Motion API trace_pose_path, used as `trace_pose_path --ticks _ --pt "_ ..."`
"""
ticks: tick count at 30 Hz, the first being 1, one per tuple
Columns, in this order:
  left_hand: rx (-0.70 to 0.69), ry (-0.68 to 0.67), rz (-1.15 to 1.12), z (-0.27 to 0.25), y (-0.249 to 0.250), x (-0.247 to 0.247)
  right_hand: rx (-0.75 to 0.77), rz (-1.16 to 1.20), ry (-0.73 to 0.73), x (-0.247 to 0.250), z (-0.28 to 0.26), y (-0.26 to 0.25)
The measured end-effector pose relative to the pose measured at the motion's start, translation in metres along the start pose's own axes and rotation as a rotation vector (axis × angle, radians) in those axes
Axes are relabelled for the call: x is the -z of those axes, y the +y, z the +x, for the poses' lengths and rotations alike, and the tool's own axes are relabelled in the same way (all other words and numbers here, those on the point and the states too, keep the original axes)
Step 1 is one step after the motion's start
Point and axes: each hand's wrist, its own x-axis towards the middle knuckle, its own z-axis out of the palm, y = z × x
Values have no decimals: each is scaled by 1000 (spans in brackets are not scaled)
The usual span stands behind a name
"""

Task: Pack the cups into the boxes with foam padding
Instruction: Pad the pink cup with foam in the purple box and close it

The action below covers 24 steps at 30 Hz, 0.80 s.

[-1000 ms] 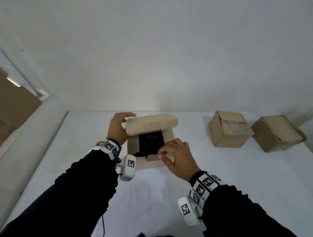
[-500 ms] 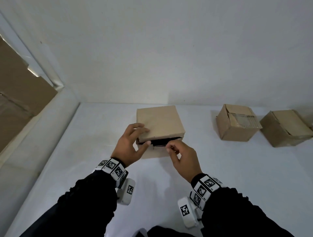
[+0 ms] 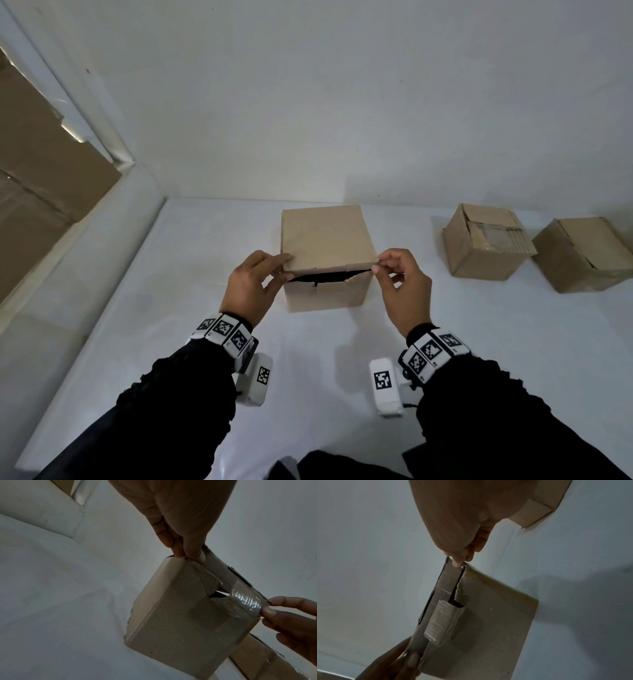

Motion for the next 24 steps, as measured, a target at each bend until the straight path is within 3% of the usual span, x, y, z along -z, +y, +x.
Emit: trace_pose_path --ticks 8,12,17,21,24 --pt "38 4 -34 -3 3 1 183 -198 -148 14 11 8" --pt "-1 5 -8 -5 0 0 292 -294 -113 15 12 12" --pt "-158 -15 294 -14 0 -7 409 -431 -138 14 9 19" --pt "-155 -76 376 -20 3 -17 402 -478 -129 12 -4 16" --pt "-130 -60 341 -21 5 -22 353 -337 -225 1 -18 6"
